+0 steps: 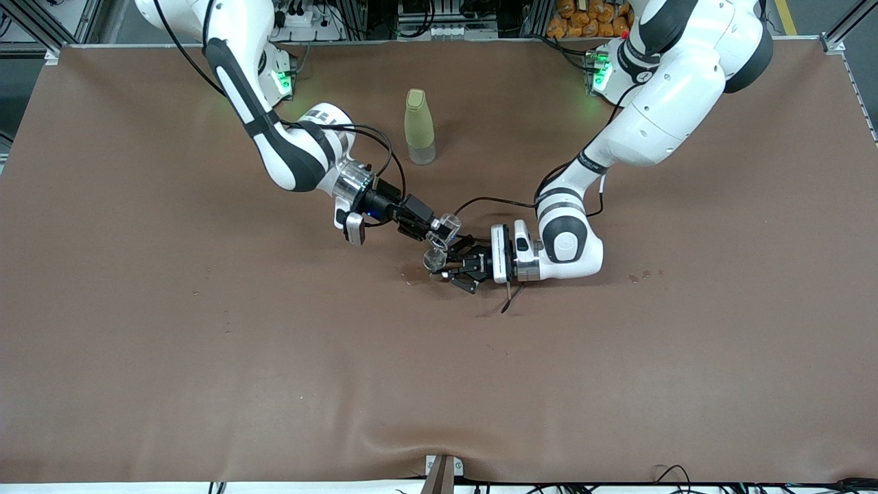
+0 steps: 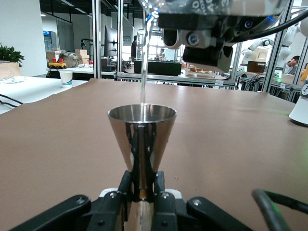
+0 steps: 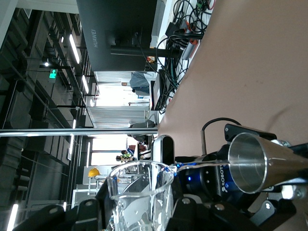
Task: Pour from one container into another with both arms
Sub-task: 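Tilt the glass cup with the right gripper, pouring into the jigger, then move the glass cup and the jigger apart back to their sides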
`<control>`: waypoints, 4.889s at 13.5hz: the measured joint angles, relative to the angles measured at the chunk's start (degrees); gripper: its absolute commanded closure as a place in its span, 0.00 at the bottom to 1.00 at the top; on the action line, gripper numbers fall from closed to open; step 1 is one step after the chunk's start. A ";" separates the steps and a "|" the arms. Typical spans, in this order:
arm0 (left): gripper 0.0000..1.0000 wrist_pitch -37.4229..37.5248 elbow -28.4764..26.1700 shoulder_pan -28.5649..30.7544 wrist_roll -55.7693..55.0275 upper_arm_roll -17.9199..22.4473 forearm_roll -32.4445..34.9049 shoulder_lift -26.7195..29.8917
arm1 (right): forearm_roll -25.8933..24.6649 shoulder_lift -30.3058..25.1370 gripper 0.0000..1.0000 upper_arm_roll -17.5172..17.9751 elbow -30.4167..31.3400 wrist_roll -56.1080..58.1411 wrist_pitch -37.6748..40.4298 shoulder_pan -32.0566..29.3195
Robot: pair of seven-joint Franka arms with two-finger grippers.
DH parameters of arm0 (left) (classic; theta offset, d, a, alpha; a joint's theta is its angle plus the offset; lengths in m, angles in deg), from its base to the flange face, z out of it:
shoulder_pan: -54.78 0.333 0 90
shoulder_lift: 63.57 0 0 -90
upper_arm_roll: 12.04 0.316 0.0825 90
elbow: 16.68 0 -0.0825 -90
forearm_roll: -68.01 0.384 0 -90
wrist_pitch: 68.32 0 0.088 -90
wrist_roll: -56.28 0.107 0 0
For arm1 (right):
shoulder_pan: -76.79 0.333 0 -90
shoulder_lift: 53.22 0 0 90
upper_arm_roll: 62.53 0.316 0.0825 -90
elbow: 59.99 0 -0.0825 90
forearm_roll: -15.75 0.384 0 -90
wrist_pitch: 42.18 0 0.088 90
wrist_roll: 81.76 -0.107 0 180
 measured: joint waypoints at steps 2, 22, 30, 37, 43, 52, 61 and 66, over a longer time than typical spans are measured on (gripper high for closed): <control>1.00 0.00 0.00 0.00 0.00 0.02 0.00 0.00 | 0.06 0.01 0.87 0.01 0.03 -1.40 -0.09 0.00; 1.00 0.00 0.15 0.00 0.00 0.08 0.00 0.00 | 0.82 0.01 0.91 0.20 -0.01 -19.41 -0.09 0.06; 1.00 0.00 0.14 0.00 0.00 0.10 0.00 0.00 | -1.51 -0.90 0.95 -0.65 -1.01 -12.42 -1.22 -0.50; 1.00 -0.24 0.70 0.32 0.01 0.89 0.00 0.00 | -19.45 -1.45 1.00 -1.12 -0.68 1.40 -1.92 -8.66; 1.00 0.83 -0.95 6.20 -0.51 1.81 4.07 1.47 | -48.03 0.18 1.00 -1.76 0.69 13.86 17.65 -29.63; 1.00 15.25 -8.67 25.14 -7.59 1.82 27.06 9.85 | -88.60 15.69 0.99 -1.88 -15.56 47.94 40.61 -63.24; 1.00 26.76 -9.26 42.89 -10.30 1.96 41.02 12.05 | -92.47 25.57 0.95 -1.83 -17.72 74.24 51.20 -70.09; 1.00 28.26 -9.35 49.98 -10.30 2.15 43.81 12.05 | -92.89 29.07 0.73 -0.88 -18.94 74.41 52.02 -69.67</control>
